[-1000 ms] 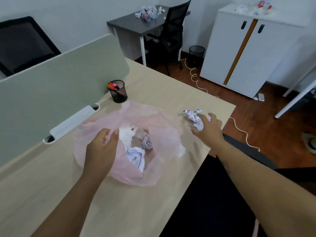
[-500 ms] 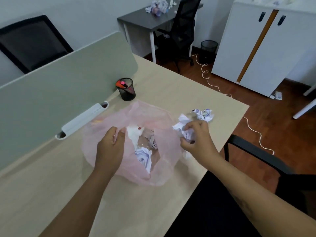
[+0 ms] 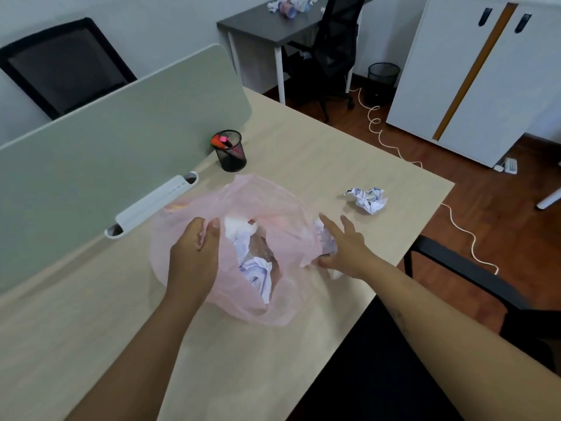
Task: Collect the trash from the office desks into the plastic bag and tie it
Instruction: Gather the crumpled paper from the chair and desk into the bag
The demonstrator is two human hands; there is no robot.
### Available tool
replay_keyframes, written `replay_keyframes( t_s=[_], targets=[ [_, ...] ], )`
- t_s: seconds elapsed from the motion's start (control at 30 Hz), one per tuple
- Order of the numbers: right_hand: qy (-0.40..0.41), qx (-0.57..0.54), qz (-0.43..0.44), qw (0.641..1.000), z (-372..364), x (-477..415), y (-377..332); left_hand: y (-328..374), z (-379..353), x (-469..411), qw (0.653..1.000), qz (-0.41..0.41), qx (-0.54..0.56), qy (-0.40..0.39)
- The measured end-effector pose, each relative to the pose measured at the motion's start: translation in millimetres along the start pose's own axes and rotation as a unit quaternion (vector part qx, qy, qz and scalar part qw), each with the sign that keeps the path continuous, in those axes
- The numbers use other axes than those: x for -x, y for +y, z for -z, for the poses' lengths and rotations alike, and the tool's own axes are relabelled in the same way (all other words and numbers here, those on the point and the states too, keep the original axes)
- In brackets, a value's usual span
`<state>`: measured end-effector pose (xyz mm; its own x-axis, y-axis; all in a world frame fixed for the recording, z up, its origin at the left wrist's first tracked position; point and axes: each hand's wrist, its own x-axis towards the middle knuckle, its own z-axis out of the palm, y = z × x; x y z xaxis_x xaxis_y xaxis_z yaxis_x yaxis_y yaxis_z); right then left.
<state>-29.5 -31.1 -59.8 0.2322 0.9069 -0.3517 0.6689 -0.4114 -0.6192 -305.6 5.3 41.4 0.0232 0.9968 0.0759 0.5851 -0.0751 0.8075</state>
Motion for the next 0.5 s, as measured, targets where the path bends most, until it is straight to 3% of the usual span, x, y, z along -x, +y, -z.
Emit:
replay_keyframes(
  t_s=[0.17, 0.27, 0.4, 0.5],
  targets=[
    [0.053, 0.038, 0.035, 0.997, -30, -14, 3, 3, -6, 2, 1.0, 0.008, 0.004, -0.002],
    [0.103, -0.087, 0.031, 0.99, -27, -6, 13, 5, -5, 1, 1.0, 0.009, 0.007, -0.006],
    [0.233, -0.249, 0.04, 0.939, 20, 6, -12, 5, -4, -1, 1.0, 0.01, 0.006, -0.005],
    [0.224, -0.338, 0.114, 0.907, 43, 22, -63, 8, -3, -3, 1.0, 0.011, 0.013, -0.004]
  ],
)
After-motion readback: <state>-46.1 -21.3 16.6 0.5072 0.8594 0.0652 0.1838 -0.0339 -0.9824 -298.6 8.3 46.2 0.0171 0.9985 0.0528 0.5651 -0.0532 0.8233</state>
